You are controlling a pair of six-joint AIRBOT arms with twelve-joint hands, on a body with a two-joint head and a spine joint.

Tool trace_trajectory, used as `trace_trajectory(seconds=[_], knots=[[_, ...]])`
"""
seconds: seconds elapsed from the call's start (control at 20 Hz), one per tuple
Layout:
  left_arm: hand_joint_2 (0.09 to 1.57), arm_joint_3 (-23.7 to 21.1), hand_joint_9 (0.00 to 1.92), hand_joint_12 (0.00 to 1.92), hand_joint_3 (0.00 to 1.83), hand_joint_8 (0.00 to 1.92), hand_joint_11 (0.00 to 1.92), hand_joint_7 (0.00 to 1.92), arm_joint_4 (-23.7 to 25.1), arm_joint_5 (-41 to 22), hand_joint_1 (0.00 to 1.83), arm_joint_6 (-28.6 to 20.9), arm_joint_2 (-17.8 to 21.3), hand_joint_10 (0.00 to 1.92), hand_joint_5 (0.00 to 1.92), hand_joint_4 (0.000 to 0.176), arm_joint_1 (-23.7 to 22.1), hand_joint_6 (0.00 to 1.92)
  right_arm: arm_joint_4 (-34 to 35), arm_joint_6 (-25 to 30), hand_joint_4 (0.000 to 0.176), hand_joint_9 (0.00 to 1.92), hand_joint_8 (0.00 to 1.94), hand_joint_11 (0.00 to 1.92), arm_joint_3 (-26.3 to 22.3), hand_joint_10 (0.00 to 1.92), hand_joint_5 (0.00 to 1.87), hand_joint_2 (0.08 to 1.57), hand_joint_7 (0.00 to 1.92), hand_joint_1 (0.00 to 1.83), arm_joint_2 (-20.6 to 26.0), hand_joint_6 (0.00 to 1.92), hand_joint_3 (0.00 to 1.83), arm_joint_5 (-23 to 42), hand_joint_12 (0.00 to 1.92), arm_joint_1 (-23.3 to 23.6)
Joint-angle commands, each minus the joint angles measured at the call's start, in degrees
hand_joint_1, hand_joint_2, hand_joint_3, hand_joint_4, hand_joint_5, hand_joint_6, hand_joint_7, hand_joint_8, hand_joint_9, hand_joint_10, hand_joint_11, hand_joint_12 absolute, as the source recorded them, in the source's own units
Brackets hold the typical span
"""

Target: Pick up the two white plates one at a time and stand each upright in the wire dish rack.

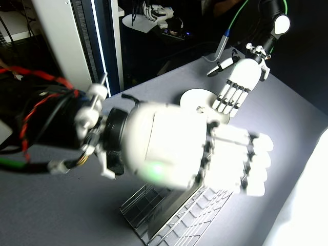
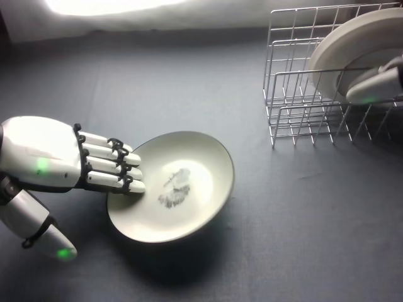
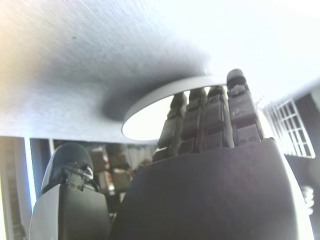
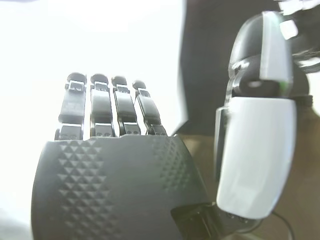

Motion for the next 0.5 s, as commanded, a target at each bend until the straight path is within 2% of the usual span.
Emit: trace_trajectory(seconds=[0.0, 0.15, 0.35, 0.45], knots=[[1.06, -0.53, 0.00, 0.00, 0.00, 0.00, 0.00, 0.00, -0.25, -3.19, 0.00, 0.02, -0.47, 0.00, 0.00, 0.000, 0.73, 0.00, 1.46, 0.31, 0.000, 0.00, 0.00, 0.00, -0.24, 0.00, 0.00, 0.76, 0.00, 0.80, 0.62, 0.00, 0.00, 6.76, 0.00, 0.74], [1.05, -0.60, 0.00, 0.00, 0.00, 0.00, 0.00, 0.01, -0.99, -3.19, 0.00, 0.02, -0.67, 0.00, 0.02, 0.000, 2.05, 0.01, -4.73, 0.32, 0.000, 0.00, 0.00, 0.00, -1.53, 0.00, 0.00, 0.67, 0.00, 0.80, 0.52, 0.00, 0.00, 8.45, 0.00, 0.72], [1.02, -0.63, 0.00, 0.00, 0.00, 0.00, 0.00, 0.00, -2.06, -3.20, 0.00, 0.02, -0.77, 0.00, 0.00, 0.000, 3.67, 0.00, -14.44, 0.29, 0.000, 0.00, 0.00, 0.00, -2.65, 0.00, 0.00, 0.71, 0.00, 0.73, -0.30, 0.00, 0.00, 10.84, 0.00, 0.73], [1.02, -0.67, 0.00, 0.00, 0.00, 0.00, 0.00, 0.00, -2.24, -3.20, 0.00, 0.02, -0.78, 0.00, 0.00, 0.000, 4.21, 0.00, -18.74, 0.28, 0.000, 0.00, 0.00, 0.00, -3.13, 0.00, 0.00, 0.73, 0.00, 0.79, -0.96, 0.00, 0.01, 11.03, 0.00, 0.70]])
